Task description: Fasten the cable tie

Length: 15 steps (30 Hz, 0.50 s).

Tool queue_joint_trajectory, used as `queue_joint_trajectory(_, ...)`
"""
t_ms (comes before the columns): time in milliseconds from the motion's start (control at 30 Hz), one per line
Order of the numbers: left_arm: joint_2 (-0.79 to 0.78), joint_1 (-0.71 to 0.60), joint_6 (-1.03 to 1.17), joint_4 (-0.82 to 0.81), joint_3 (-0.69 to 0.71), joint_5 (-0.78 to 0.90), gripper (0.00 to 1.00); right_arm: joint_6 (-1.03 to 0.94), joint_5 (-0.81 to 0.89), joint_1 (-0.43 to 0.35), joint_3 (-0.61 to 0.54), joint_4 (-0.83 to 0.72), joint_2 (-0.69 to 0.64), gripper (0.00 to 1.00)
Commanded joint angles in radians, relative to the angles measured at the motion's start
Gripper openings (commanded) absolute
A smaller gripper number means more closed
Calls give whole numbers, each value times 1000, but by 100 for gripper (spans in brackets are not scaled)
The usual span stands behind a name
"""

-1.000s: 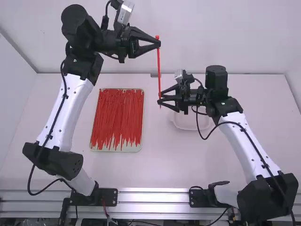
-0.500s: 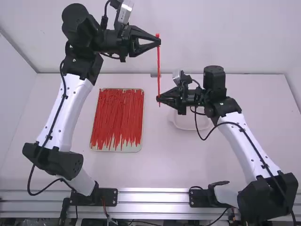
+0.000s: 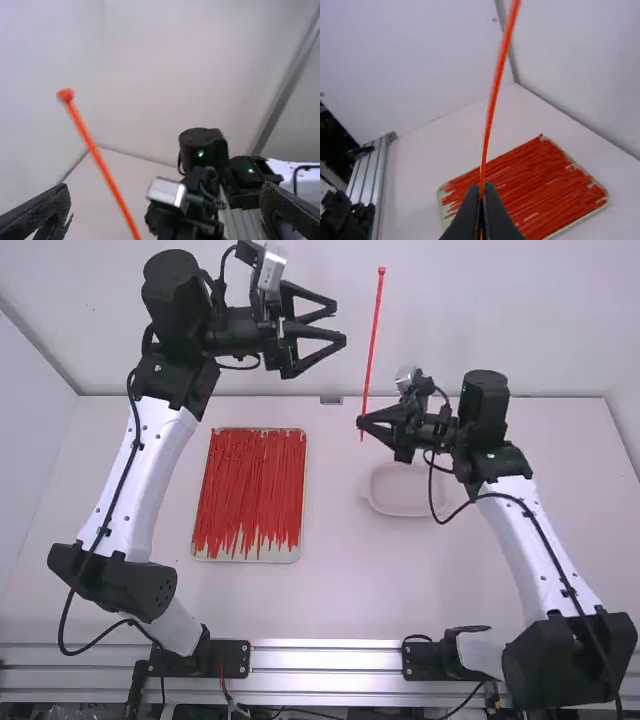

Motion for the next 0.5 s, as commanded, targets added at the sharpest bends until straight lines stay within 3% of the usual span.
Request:
queue_joint_trajectory(0, -5, 1, 54, -11, 16, -68, 99, 21, 14, -21, 68, 4, -16, 0)
queue_joint_trajectory(200, -5, 1, 75, -53, 16, -196, 99, 19, 276, -31, 134, -49, -16, 0)
queue_joint_trajectory(467, -5, 6, 76, -49, 16, -282, 99, 58, 864, 35, 159, -146, -16, 0)
